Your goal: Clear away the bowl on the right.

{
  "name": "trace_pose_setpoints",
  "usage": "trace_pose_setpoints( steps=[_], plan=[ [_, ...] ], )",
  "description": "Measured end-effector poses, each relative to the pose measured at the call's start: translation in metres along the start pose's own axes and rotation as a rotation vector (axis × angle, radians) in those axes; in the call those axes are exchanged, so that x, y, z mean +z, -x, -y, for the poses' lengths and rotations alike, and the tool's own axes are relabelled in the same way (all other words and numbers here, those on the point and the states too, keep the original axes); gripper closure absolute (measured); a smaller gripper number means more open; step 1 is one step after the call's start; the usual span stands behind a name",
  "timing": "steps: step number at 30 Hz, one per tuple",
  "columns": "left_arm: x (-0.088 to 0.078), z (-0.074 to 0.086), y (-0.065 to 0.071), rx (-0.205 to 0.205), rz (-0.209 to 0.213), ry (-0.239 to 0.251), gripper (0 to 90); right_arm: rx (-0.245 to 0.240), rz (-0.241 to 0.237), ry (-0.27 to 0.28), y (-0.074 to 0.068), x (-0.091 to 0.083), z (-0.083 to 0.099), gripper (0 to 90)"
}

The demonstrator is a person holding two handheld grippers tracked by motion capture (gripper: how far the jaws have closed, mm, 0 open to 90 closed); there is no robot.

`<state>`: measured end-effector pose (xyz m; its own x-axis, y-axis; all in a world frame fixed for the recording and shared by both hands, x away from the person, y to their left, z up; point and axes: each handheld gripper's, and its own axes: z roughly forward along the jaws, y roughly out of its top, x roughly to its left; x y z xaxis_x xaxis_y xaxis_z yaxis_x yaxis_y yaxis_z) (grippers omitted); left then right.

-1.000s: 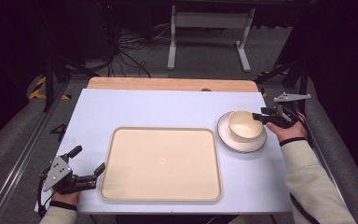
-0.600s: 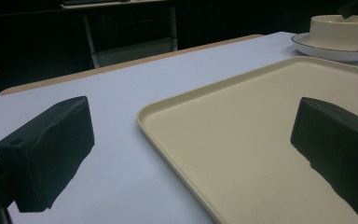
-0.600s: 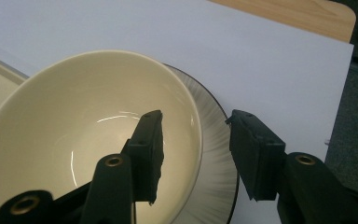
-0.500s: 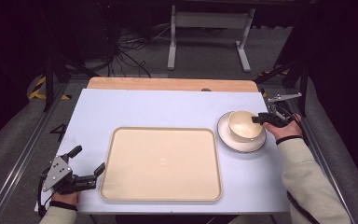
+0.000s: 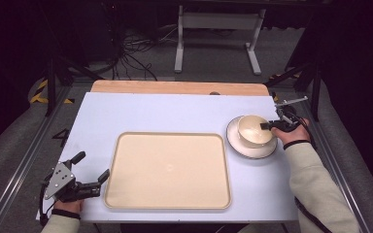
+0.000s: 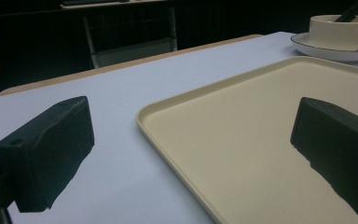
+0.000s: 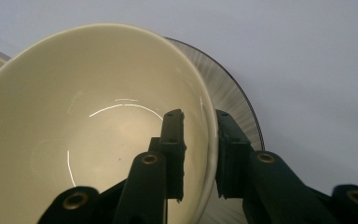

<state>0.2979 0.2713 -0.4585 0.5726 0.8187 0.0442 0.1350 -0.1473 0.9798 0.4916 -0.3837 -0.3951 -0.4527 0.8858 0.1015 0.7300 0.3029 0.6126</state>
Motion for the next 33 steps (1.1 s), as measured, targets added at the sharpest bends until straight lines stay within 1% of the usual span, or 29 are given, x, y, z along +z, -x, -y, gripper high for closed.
trace_pose_setpoints(
  steps=[2, 4, 5, 6, 7, 10, 13, 19, 21, 24, 26, 27, 30, 33],
  plan=[
    [0.0, 0.0, 0.0, 0.0, 0.0, 0.0, 0.2, 0.013, 0.003, -0.013, 0.001, 0.001, -0.001, 78.0],
    [0.0, 0.0, 0.0, 0.002, 0.0, 0.0, 0.2, 0.015, 0.012, -0.033, 0.001, 0.004, -0.003, 79.6],
    [0.0, 0.0, 0.0, 0.002, 0.0, 0.0, 0.2, 0.015, 0.012, -0.033, 0.001, 0.004, -0.003, 79.6],
    [0.0, 0.0, 0.0, -0.001, -0.001, 0.0, 0.2, 0.027, 0.018, -0.058, 0.0, 0.008, -0.004, 81.6],
    [0.0, 0.0, 0.0, 0.0, -0.001, 0.0, 0.2, 0.03, 0.016, -0.061, 0.001, 0.008, -0.005, 81.7],
    [0.0, 0.0, 0.0, 0.002, -0.001, 0.0, 0.2, 0.062, -0.001, -0.072, 0.002, 0.009, -0.007, 83.0],
    [0.0, 0.0, 0.0, 0.002, 0.0, 0.001, 0.2, 0.074, -0.009, -0.087, 0.002, 0.009, -0.008, 83.6],
    [0.0, 0.0, 0.0, 0.002, 0.0, 0.001, 0.2, 0.083, -0.009, -0.09, 0.002, 0.008, -0.009, 84.1],
    [0.0, 0.0, 0.0, 0.002, 0.0, 0.001, 0.2, 0.094, -0.006, -0.094, 0.001, 0.007, -0.01, 84.2],
    [0.0, 0.0, 0.0, 0.002, 0.0, 0.001, 0.2, 0.119, -0.01, -0.082, 0.001, 0.005, -0.01, 84.2],
    [0.0, 0.0, 0.0, 0.002, 0.0, 0.001, 0.2, 0.146, -0.018, -0.092, 0.001, 0.004, -0.009, 84.2],
    [0.0, 0.0, 0.0, 0.001, 0.0, 0.001, 0.2, 0.15, -0.017, -0.096, 0.001, 0.004, -0.009, 84.2],
    [0.0, 0.0, 0.0, 0.002, 0.0, 0.0, 0.2, 0.155, -0.004, -0.097, 0.001, 0.0, -0.01, 84.1],
    [0.0, 0.0, 0.0, 0.002, 0.0, 0.0, 0.2, 0.155, -0.001, -0.093, 0.0, -0.005, -0.012, 84.1]
  ],
)
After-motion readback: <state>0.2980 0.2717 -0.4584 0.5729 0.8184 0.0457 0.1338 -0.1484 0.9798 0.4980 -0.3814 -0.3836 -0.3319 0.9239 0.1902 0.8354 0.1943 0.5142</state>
